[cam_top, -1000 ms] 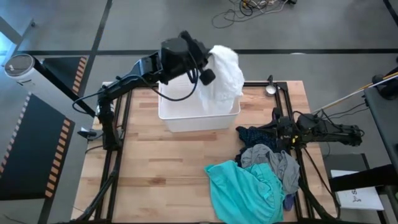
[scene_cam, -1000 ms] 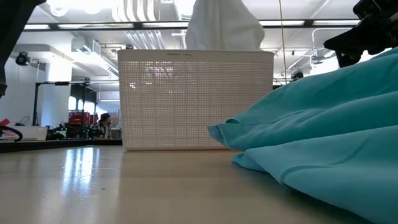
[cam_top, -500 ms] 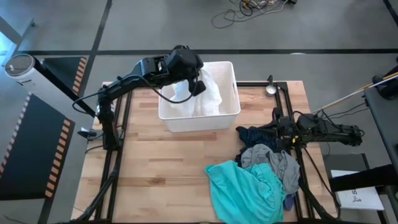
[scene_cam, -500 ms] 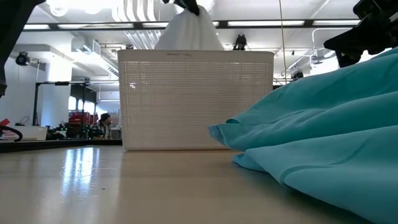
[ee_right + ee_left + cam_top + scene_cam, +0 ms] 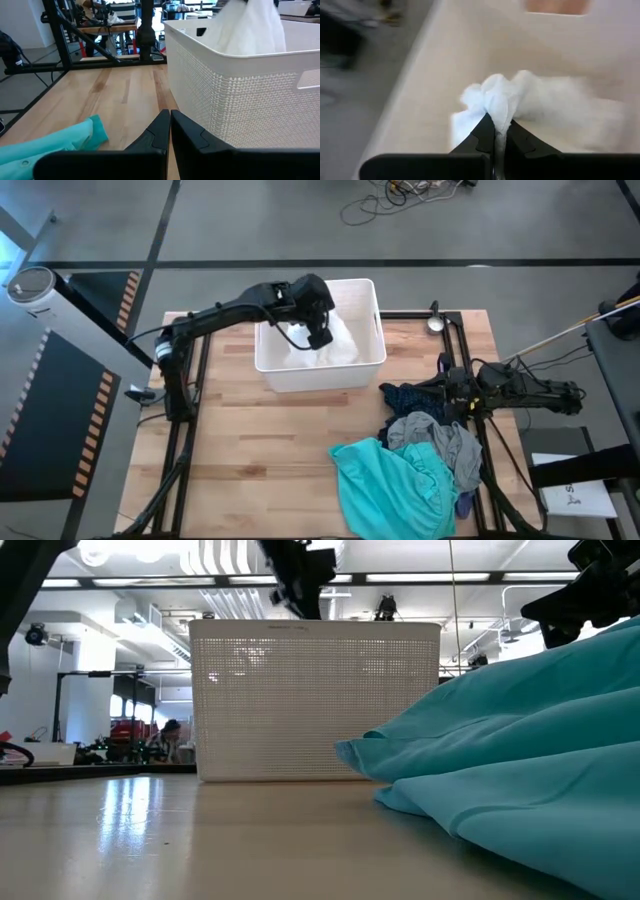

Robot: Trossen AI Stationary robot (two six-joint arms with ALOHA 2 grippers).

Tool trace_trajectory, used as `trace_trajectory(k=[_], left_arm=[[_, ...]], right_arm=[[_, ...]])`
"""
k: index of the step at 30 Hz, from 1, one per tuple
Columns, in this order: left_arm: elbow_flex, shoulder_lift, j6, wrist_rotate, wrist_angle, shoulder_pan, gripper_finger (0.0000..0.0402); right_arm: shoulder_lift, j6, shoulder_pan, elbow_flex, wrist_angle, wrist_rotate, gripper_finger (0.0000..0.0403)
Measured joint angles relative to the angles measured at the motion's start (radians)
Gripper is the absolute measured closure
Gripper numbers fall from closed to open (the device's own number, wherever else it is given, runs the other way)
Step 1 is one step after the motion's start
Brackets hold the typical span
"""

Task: Sort clothes
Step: Put the white shirt into the white laundry bin

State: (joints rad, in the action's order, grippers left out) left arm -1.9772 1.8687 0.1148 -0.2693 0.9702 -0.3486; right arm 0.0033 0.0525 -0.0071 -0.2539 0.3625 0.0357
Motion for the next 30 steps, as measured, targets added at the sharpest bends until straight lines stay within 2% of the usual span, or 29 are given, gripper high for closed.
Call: trace_trajectory(k=[2,4,8,18,22,26,30], left_arm=[[0.037,0.000,-0.023,0.108,-0.043,-0.020,0.0400],[0.070,0.000,-0.039,0.152,-0.088,-0.034,0.0391],[0.101,0.000,-0.019,0.155,-0.102,-0.052,0.0351],[0.072,-0.001,0.047,0.148,-0.130,-0.054,0.0201],[0.073,0.000,0.084,0.148,-0.140,-0.055,0.0156],[0.073,-0.001,0.152,0.159,-0.142,-0.051,0.0140],[0.073,-0.005,0.187,0.241,-0.176,-0.051,0.0153]], right_arm=[[0.000,0.000,0.000,0.000,0.001,0.000,0.0403],[0.000,0.000,0.000,0.000,0.000,0.000,0.0403],[0.000,0.000,0.000,0.000,0.000,0.000,0.0403],[0.000,0.000,0.000,0.000,0.000,0.000,0.0403],[0.000,0.000,0.000,0.000,0.000,0.000,0.0403],[0.000,0.000,0.000,0.000,0.000,0.000,0.0403],[0.000,0.000,0.000,0.000,0.000,0.000,0.0403]])
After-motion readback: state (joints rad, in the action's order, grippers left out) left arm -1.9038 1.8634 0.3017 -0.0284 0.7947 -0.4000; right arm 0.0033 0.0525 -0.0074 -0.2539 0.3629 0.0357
